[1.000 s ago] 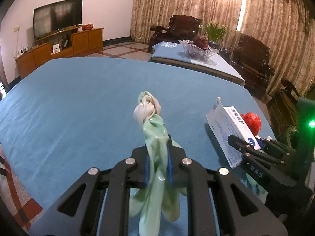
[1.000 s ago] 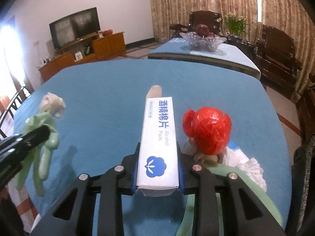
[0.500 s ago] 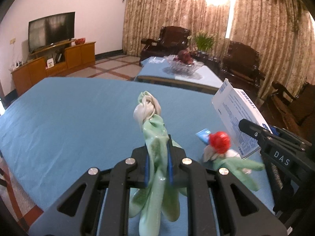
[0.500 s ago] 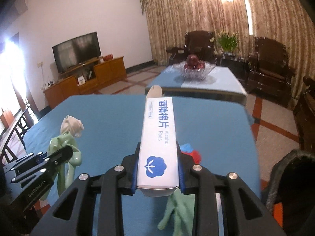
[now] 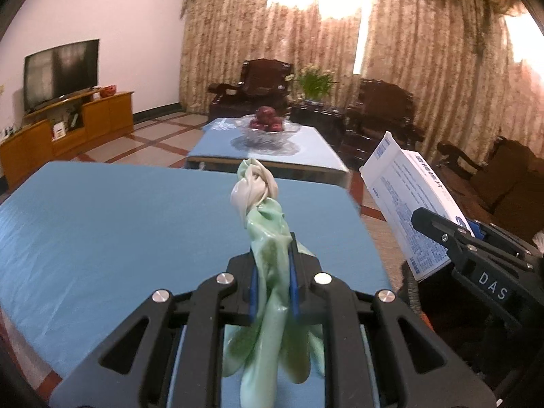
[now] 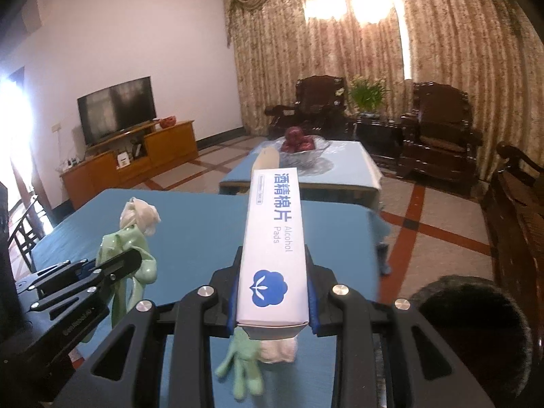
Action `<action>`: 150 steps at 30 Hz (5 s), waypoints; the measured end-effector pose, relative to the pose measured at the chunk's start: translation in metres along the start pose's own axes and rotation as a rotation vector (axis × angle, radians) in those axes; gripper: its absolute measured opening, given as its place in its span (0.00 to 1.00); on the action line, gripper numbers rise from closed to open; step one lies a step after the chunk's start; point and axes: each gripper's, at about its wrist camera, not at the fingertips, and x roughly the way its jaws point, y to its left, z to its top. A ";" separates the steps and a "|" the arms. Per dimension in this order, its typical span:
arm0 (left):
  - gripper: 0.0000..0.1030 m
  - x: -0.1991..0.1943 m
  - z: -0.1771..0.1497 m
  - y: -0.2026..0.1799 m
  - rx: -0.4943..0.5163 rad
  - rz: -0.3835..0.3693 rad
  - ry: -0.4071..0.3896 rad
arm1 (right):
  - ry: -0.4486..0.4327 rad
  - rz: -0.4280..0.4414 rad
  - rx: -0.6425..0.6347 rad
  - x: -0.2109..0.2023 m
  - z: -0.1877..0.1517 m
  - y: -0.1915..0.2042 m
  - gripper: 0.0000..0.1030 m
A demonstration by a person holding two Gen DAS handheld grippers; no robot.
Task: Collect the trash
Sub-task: 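Carry the glove and alcohol pad box over the trash bin and release them, then move both tools back to the remaining glove, tissue and red bag, then grasp the second green glove with the left tool while the right tool grasps white tissue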
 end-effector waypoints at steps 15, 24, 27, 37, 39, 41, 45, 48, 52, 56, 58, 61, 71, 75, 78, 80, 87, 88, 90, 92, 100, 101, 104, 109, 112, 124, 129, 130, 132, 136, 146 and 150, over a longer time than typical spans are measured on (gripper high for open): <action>0.13 0.020 0.007 -0.122 0.112 -0.198 -0.019 | -0.047 -0.186 0.083 -0.058 0.005 -0.101 0.29; 0.13 0.039 -0.005 -0.184 0.158 -0.309 0.006 | -0.045 -0.284 0.125 -0.081 -0.002 -0.154 0.29; 0.13 0.047 -0.008 -0.204 0.178 -0.343 0.017 | -0.040 -0.313 0.138 -0.087 -0.005 -0.170 0.29; 0.13 0.074 -0.030 -0.258 0.213 -0.441 0.064 | -0.007 -0.378 0.172 -0.090 -0.020 -0.222 0.29; 0.13 0.076 -0.035 -0.265 0.215 -0.455 0.076 | 0.001 -0.385 0.179 -0.091 -0.025 -0.229 0.29; 0.13 0.081 -0.039 -0.274 0.222 -0.469 0.082 | 0.011 -0.397 0.183 -0.090 -0.031 -0.238 0.29; 0.14 0.091 -0.047 -0.291 0.240 -0.501 0.108 | 0.027 -0.414 0.203 -0.089 -0.044 -0.251 0.29; 0.26 0.096 -0.051 -0.296 0.249 -0.523 0.128 | 0.042 -0.431 0.222 -0.088 -0.051 -0.263 0.31; 0.54 0.095 -0.051 -0.292 0.243 -0.516 0.113 | 0.047 -0.490 0.230 -0.090 -0.061 -0.272 0.59; 0.68 0.090 -0.044 -0.278 0.246 -0.479 0.082 | 0.017 -0.516 0.264 -0.097 -0.063 -0.277 0.93; 0.79 0.086 -0.037 -0.265 0.240 -0.450 0.062 | -0.016 -0.501 0.281 -0.102 -0.063 -0.275 0.95; 0.85 0.078 -0.028 -0.242 0.228 -0.404 0.035 | -0.028 -0.479 0.285 -0.101 -0.058 -0.269 0.95; 0.88 0.045 -0.013 -0.130 0.125 -0.189 -0.024 | -0.048 -0.328 0.211 -0.069 -0.039 -0.200 0.95; 0.88 0.034 -0.016 -0.084 0.103 -0.087 -0.036 | -0.038 -0.255 0.182 -0.048 -0.033 -0.166 0.95; 0.88 0.029 -0.018 -0.054 0.087 -0.026 -0.034 | -0.031 -0.190 0.153 -0.029 -0.031 -0.135 0.95; 0.88 0.026 -0.021 -0.033 0.073 0.012 -0.032 | -0.028 -0.157 0.130 -0.016 -0.030 -0.116 0.95; 0.88 0.027 -0.035 0.015 0.041 0.085 -0.004 | 0.008 -0.074 0.075 0.023 -0.043 -0.063 0.93; 0.88 0.027 -0.037 0.019 0.036 0.089 0.001 | 0.015 -0.070 0.070 0.029 -0.045 -0.058 0.92; 0.88 0.031 -0.041 0.026 0.028 0.097 0.012 | 0.035 -0.058 0.062 0.041 -0.051 -0.048 0.89; 0.87 0.036 -0.043 0.033 0.023 0.104 0.023 | 0.061 -0.056 0.052 0.053 -0.057 -0.042 0.85; 0.87 0.050 -0.053 0.051 0.020 0.123 0.051 | 0.197 -0.037 0.028 0.100 -0.087 -0.033 0.69; 0.87 0.052 -0.055 0.051 0.023 0.125 0.053 | 0.208 -0.035 0.026 0.104 -0.089 -0.033 0.69; 0.85 0.060 -0.057 0.053 0.025 0.130 0.069 | 0.228 -0.021 0.004 0.112 -0.093 -0.029 0.67; 0.85 0.068 -0.062 0.060 0.010 0.136 0.089 | 0.250 -0.006 -0.034 0.122 -0.097 -0.017 0.65; 0.85 0.070 -0.064 0.061 0.010 0.138 0.095 | 0.270 0.013 -0.048 0.129 -0.101 -0.011 0.63; 0.84 0.080 -0.064 0.056 0.006 0.124 0.116 | 0.357 0.171 -0.033 0.141 -0.111 -0.001 0.17; 0.83 0.082 -0.068 0.043 0.010 0.097 0.122 | 0.320 0.142 -0.035 0.131 -0.106 -0.002 0.08; 0.83 0.083 -0.068 0.040 0.012 0.090 0.122 | 0.309 0.134 -0.028 0.128 -0.104 -0.005 0.08; 0.83 0.084 -0.070 0.032 0.016 0.074 0.126 | 0.296 0.123 -0.011 0.123 -0.099 -0.012 0.07; 0.82 0.091 -0.073 0.016 0.017 0.036 0.138 | 0.268 0.105 -0.002 0.109 -0.091 -0.024 0.07; 0.77 0.127 -0.091 -0.017 0.014 -0.028 0.222 | 0.223 0.060 0.024 0.085 -0.084 -0.048 0.07; 0.68 0.140 -0.097 -0.025 0.000 -0.057 0.264 | 0.213 0.041 0.026 0.084 -0.081 -0.055 0.07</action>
